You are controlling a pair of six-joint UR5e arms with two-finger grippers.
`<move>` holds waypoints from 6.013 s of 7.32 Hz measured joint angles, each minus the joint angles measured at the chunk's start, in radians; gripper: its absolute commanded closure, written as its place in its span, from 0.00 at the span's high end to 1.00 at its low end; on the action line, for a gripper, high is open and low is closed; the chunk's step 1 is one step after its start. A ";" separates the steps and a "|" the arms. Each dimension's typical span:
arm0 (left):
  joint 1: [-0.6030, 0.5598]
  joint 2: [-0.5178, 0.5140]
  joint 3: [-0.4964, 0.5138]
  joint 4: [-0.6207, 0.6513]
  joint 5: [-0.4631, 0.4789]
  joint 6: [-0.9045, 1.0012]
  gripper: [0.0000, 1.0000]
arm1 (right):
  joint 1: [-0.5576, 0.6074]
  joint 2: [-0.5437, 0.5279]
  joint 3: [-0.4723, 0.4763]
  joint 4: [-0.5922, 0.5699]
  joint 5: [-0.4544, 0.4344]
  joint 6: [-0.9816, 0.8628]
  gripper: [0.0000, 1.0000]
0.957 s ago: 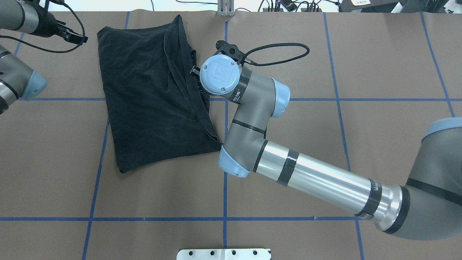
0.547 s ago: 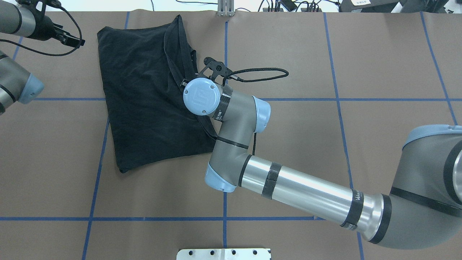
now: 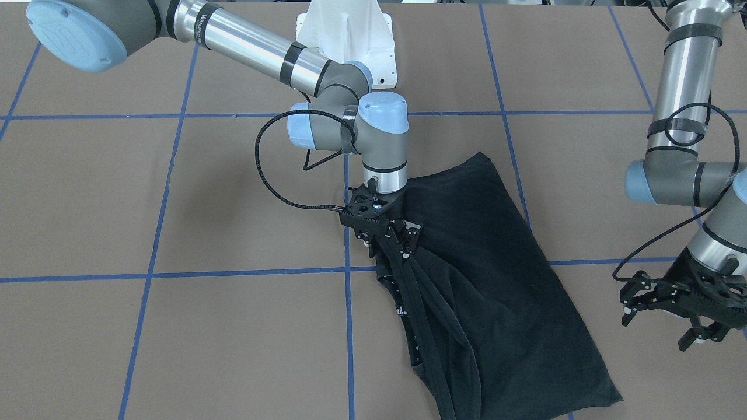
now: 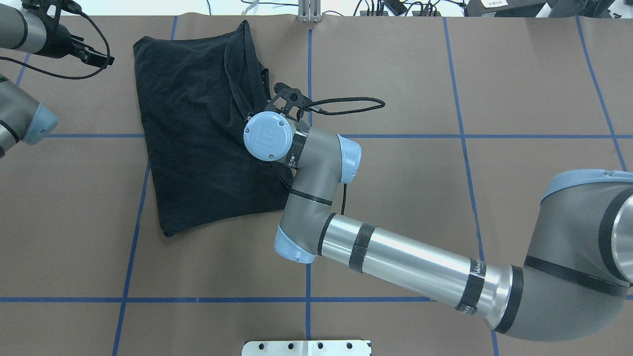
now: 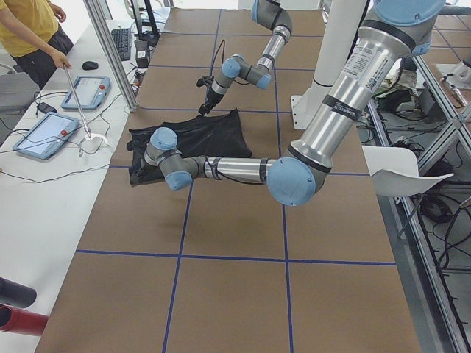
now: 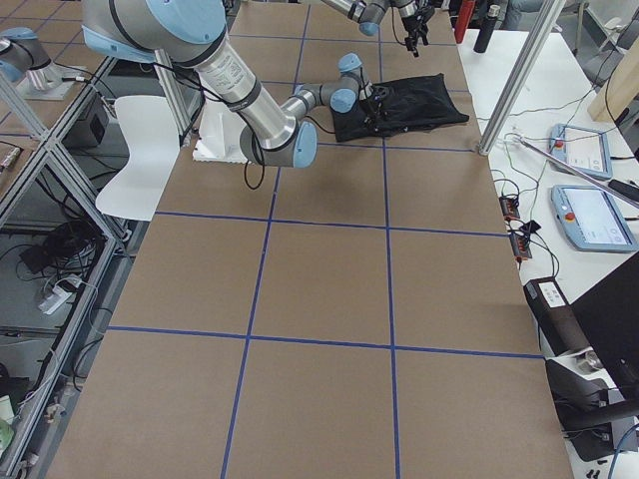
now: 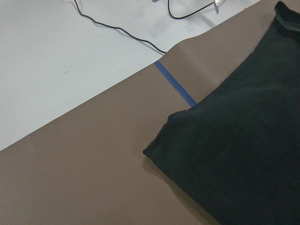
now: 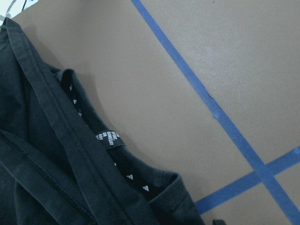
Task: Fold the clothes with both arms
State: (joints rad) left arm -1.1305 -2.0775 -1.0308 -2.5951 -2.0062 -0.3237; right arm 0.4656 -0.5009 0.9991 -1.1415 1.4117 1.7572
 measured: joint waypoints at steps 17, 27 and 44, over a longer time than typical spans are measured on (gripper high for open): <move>0.001 0.002 0.000 0.001 0.000 0.000 1.00 | -0.019 -0.006 0.043 -0.014 0.002 -0.047 0.00; 0.002 0.002 -0.008 0.000 0.000 0.000 1.00 | -0.048 -0.355 0.572 -0.206 -0.019 -0.153 1.00; 0.006 0.031 -0.033 -0.014 0.000 -0.051 1.00 | 0.055 0.187 -0.207 -0.233 0.034 -0.381 0.00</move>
State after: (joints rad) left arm -1.1245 -2.0463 -1.0642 -2.6087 -2.0064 -0.3748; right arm 0.5204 -0.3137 0.7917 -1.3742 1.4458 1.3758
